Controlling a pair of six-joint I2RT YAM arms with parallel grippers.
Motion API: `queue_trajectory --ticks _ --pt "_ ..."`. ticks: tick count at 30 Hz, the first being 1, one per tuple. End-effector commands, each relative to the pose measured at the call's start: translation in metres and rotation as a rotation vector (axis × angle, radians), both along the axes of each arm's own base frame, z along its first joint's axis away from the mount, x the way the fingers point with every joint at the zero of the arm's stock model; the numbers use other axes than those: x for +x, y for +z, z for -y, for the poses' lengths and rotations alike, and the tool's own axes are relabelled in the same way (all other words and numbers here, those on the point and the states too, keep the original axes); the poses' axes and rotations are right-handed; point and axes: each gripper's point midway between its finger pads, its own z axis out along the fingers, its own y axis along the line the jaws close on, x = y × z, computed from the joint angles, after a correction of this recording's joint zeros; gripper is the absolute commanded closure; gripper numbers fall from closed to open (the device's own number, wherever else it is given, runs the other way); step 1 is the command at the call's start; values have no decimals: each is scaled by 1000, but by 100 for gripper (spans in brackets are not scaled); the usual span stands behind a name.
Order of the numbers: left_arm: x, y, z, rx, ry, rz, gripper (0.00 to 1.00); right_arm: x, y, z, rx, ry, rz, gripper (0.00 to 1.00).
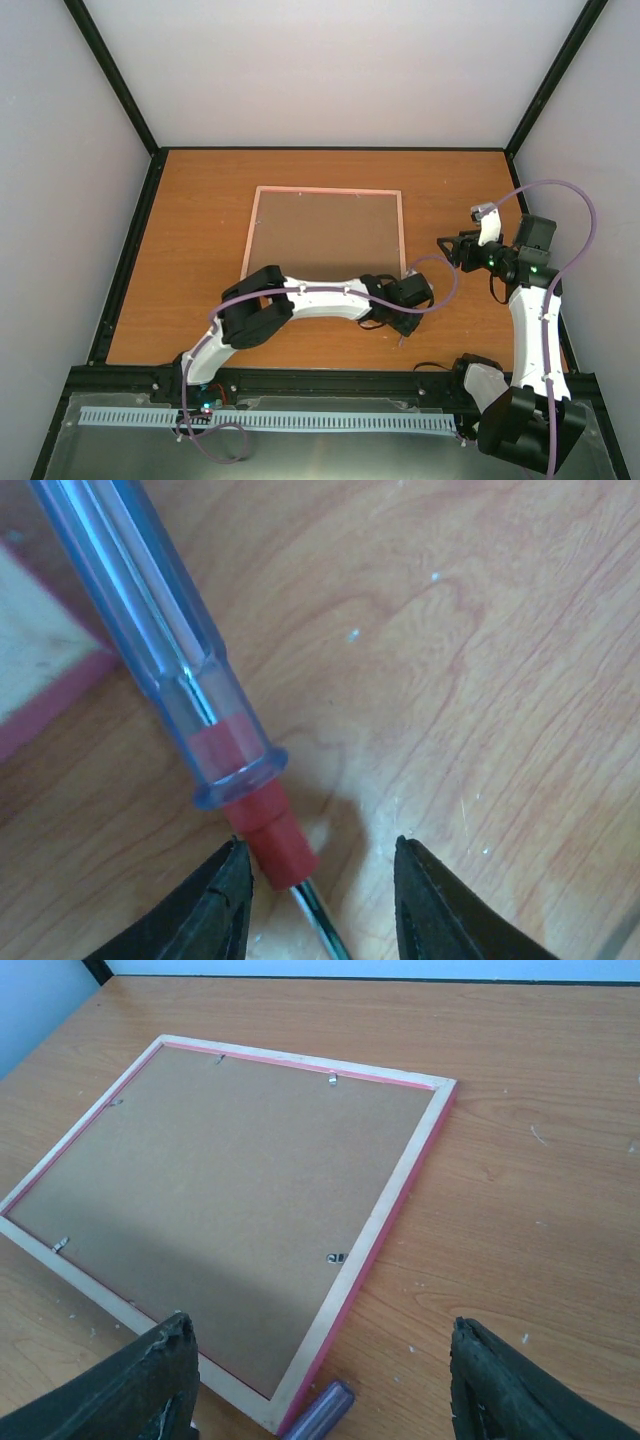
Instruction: Take the photo out of the frame
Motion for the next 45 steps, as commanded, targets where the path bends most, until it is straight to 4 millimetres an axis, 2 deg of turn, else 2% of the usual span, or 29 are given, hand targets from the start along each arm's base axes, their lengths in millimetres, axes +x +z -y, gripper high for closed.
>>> queue_trajectory --ticks 1,6,9,14,17,19,22,24,28,32,34,39,42,45 --pt "-13 -23 -5 115 8 -38 61 -1 5 -3 34 14 8 33" --pt "-14 -35 -18 180 61 -11 67 -1 4 -6 52 30 3 34" --pt "-13 -37 -28 188 82 3 75 -2 7 -5 35 20 19 34" --pt "-4 -29 -49 196 115 78 92 -5 16 -7 25 27 57 34" --pt "-2 -17 -49 157 92 116 99 -5 16 -6 21 22 61 34" --pt "-1 -9 -50 118 75 141 99 -6 17 -8 31 34 63 34" --pt "0 12 -49 47 58 178 99 -8 24 -12 37 54 85 35" --pt "-2 39 -48 -36 39 202 99 -11 34 -16 44 84 102 35" --pt "-11 94 -64 -209 4 260 99 -28 62 -36 68 241 122 33" --pt "-18 135 -82 -343 -48 344 99 -49 79 -55 122 409 92 33" --pt "-22 147 -91 -380 -70 379 99 -59 82 -66 130 494 72 31" --pt "-29 165 -105 -458 -129 450 99 -78 59 -103 150 670 -67 28" --pt "-31 168 -109 -470 -134 460 99 -82 45 -119 106 733 -117 27" --pt "-33 170 -114 -480 -135 459 99 -84 43 -131 119 772 -137 26"
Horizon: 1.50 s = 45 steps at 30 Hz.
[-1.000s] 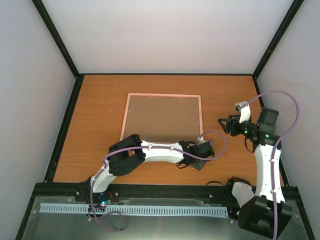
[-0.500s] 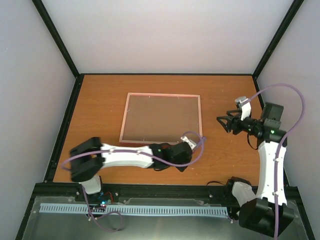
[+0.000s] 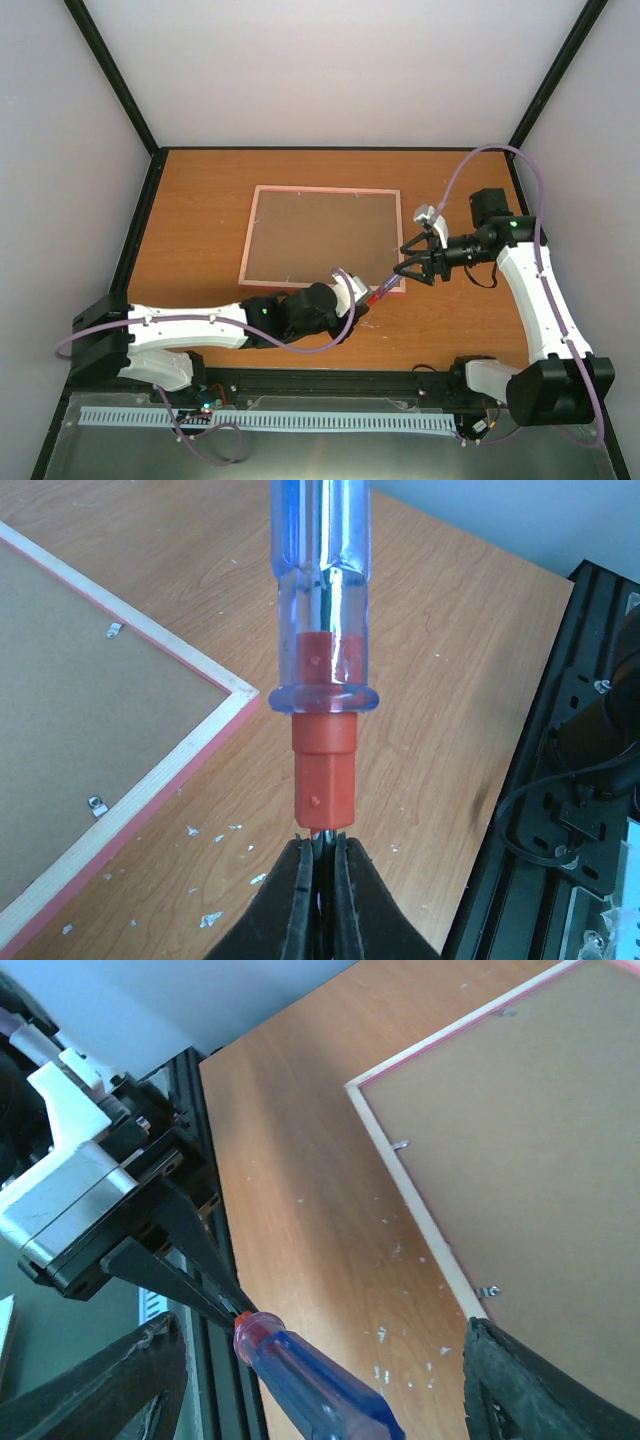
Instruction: Take the photo out of the frame
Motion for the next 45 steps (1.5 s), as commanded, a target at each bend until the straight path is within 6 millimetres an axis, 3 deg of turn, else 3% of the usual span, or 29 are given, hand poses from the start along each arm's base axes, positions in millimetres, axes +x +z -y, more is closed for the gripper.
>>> queue_trajectory --ticks 1,8,12,25,26,28,29,30,32,35,39,42,45 --pt "-2 34 3 -104 -32 63 99 -9 -6 -14 0 56 -47 26" --pt "-1 42 -8 -136 -10 77 99 -16 -23 -30 -15 144 -127 33" --pt "-2 40 -6 -120 -17 73 99 -22 -18 -33 22 177 -144 44" --pt "3 32 -6 -87 12 69 99 -31 -14 -36 71 211 -153 67" --pt "4 32 -6 -85 19 68 99 -31 -14 -36 73 212 -154 70" --pt "7 30 -7 -81 40 64 99 -32 -13 -36 78 222 -155 88" --pt "11 26 -10 -73 66 59 95 -32 -13 -37 79 226 -152 95" --pt "18 22 -14 -60 113 48 81 -31 -13 -37 79 227 -152 97" --pt "38 10 -29 -26 254 -11 50 -24 -14 -37 82 211 -146 97" --pt "69 -11 -75 33 512 -133 30 -4 -10 -34 93 141 -127 97" --pt "111 -38 -158 38 829 -318 23 34 -5 -17 96 -28 -39 97" --pt "130 -49 -202 -14 929 -396 21 56 -9 -4 90 -167 36 97" --pt "150 -56 -239 -56 1017 -431 20 63 -12 0 86 -221 100 97"
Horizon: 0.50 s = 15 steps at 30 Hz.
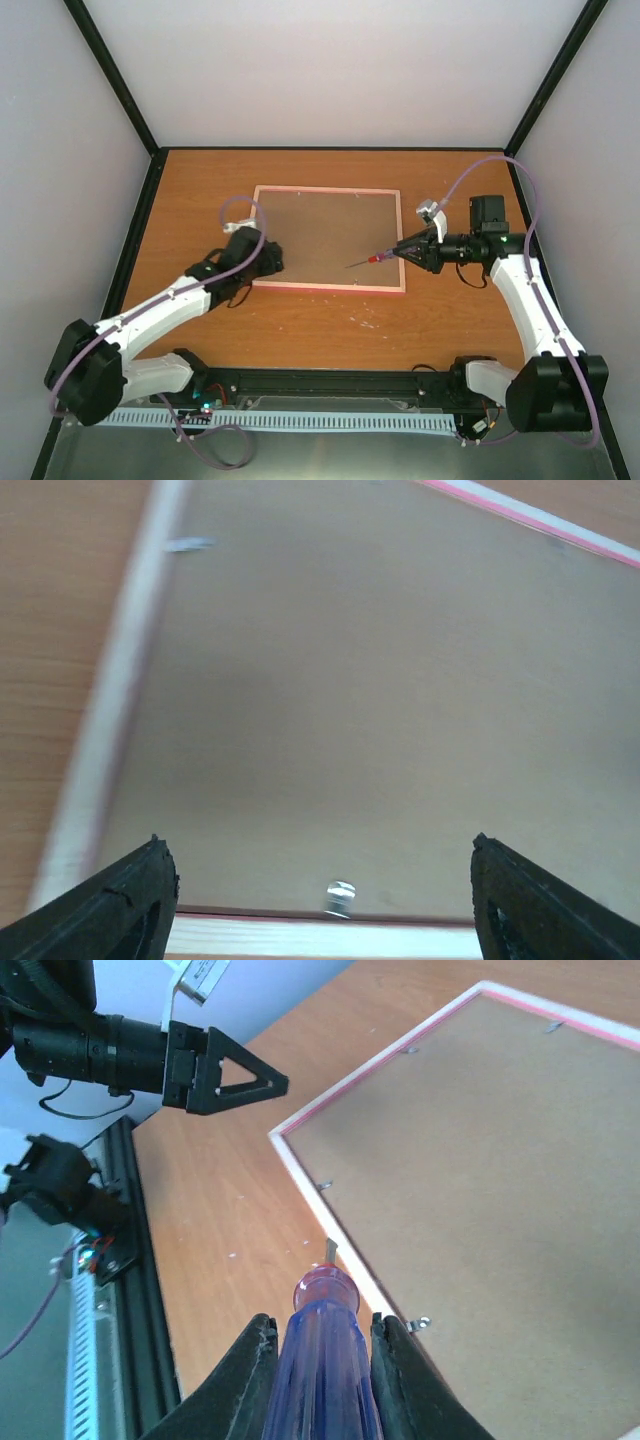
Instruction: Take the photo out of the frame
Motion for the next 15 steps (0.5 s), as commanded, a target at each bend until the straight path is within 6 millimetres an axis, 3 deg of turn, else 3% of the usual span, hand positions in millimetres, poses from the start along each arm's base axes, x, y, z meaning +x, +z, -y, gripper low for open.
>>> queue_trajectory --ticks 1,5,11,15 --pt "10 -20 -51 -63 148 -107 20 28 13 7 7 -129 133 97" --pt "35 -30 -82 -50 210 -127 29 26 4 9 8 -144 141 97" --pt "68 -54 -95 47 183 -174 41 17 -5 6 14 -114 114 97" --pt "80 -70 -102 84 193 -207 47 16 -3 5 30 -103 109 97"
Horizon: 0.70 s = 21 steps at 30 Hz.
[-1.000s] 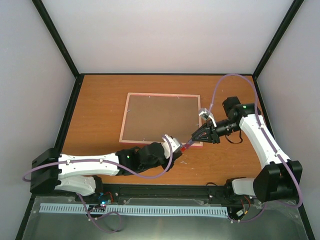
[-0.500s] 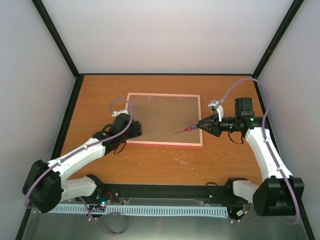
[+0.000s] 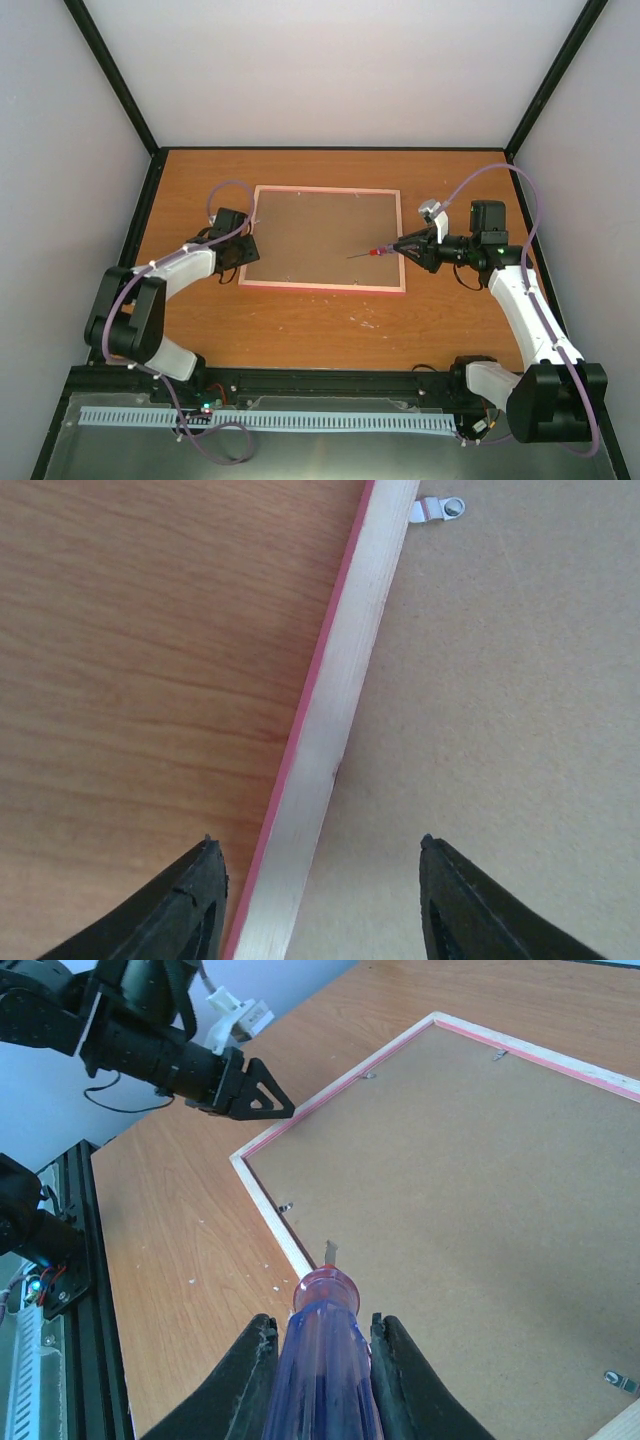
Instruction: Take the photo out of the frame
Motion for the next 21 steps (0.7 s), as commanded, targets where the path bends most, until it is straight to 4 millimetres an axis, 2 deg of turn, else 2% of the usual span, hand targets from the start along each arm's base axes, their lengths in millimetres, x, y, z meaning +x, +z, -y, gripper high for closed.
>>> queue_trajectory --ticks 1,5,9,16,21 --pt "26 7 2 20 -48 43 49 -1 9 -2 30 18 35 97" --pt "31 1 2 39 -58 24 51 0 9 -3 31 24 26 97" --pt "33 -6 4 43 -76 4 62 -1 10 -3 32 28 32 97" --pt "24 -22 5 41 -102 -25 77 0 10 -3 28 27 32 97" --pt "17 -32 10 12 -128 -36 81 0 9 -2 25 25 32 97"
